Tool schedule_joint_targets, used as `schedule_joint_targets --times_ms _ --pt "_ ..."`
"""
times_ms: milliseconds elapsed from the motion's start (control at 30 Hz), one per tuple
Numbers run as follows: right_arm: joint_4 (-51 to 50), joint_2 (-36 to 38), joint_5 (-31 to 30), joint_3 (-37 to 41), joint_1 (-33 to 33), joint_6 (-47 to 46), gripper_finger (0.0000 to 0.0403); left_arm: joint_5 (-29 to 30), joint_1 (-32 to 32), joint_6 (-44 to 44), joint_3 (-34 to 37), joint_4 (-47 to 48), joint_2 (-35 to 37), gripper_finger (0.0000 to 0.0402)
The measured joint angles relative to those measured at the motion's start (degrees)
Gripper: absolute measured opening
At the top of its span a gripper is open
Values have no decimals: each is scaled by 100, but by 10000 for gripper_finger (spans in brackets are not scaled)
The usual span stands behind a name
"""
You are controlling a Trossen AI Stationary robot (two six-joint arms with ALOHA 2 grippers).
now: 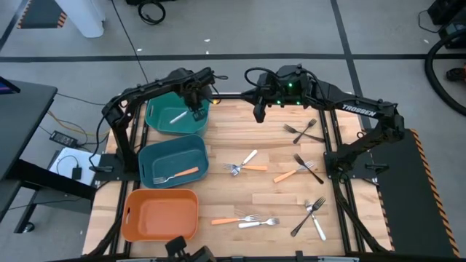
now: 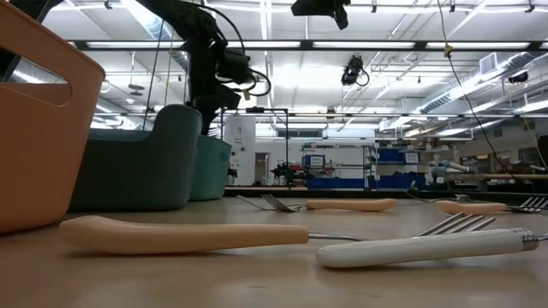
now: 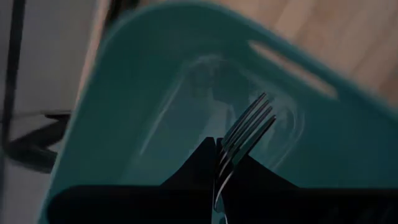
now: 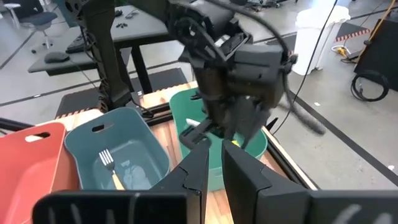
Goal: Sort silverware by color (type)
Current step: Put the white fork into the green bin, then put the black fork into the orange bin
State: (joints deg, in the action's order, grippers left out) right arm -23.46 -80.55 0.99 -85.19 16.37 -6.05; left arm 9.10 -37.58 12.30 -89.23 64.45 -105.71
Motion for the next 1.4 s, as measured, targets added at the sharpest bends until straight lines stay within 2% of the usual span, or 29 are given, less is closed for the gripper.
schedule_joint_targets --times_ms 67,267,533,700,900,1033,1133,1400 --pt "-83 0 0 0 -31 0 52 -27 -4 -450 2 60 0 21" --pt "-320 0 1 0 -64 53 52 -56 -6 -498 2 149 0 28" --pt "-591 0 -245 0 -53 313 52 -58 22 -136 2 299 0 92" --pt "-1593 11 -645 0 83 344 52 -59 100 -444 -42 533 0 111" --pt "-3254 11 -927 34 261 -128 52 -61 272 -573 -760 1244 52 110" --pt "-3955 11 -888 274 305 -561 52 -102 486 -690 -1293 1370 403 110" --pt "-4323 9 -548 600 262 -620 53 -137 655 -755 -1530 1363 743 110" --pt "-4417 9 -272 1519 -151 -1478 86 -142 1076 -1263 -1668 1339 1625 110"
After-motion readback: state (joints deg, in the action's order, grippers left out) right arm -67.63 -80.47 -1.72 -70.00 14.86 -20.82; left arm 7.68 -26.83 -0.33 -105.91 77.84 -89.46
